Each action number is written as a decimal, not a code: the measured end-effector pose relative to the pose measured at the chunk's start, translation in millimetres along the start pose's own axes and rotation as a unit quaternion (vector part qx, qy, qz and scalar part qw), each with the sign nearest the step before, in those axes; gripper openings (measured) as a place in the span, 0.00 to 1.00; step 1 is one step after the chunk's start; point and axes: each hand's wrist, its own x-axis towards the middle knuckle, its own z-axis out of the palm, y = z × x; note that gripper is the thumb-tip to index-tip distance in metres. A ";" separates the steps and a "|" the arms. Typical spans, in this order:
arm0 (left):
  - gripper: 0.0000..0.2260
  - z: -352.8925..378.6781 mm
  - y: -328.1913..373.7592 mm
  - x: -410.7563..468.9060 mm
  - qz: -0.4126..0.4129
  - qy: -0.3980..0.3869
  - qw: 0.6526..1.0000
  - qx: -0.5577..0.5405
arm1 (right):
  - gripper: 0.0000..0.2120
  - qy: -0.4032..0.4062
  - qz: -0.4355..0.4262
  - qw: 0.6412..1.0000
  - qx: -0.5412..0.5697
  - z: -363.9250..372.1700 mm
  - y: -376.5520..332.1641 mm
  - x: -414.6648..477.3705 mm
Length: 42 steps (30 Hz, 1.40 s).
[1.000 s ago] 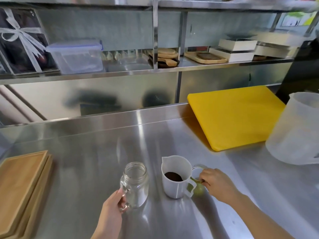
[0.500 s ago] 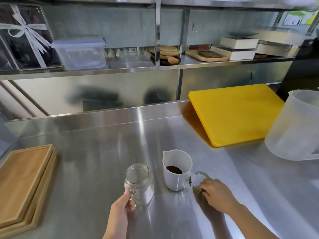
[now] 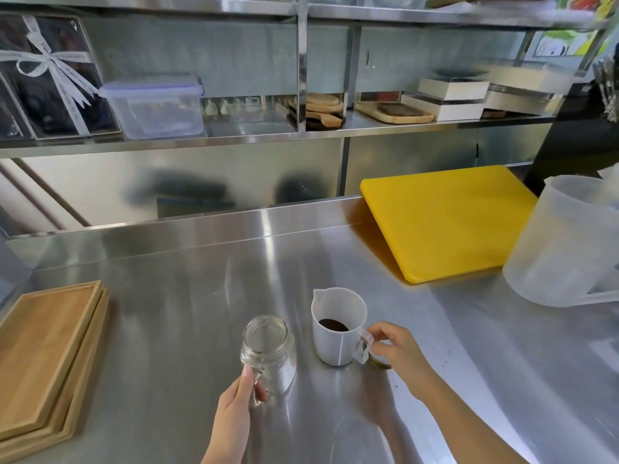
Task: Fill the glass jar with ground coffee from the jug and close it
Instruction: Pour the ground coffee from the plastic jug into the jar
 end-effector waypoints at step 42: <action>0.23 -3.6 5.2 -15.9 0.020 -0.008 0.998 0.060 | 0.19 0.087 -0.135 0.987 -0.019 -3.2 -62.1 -4.3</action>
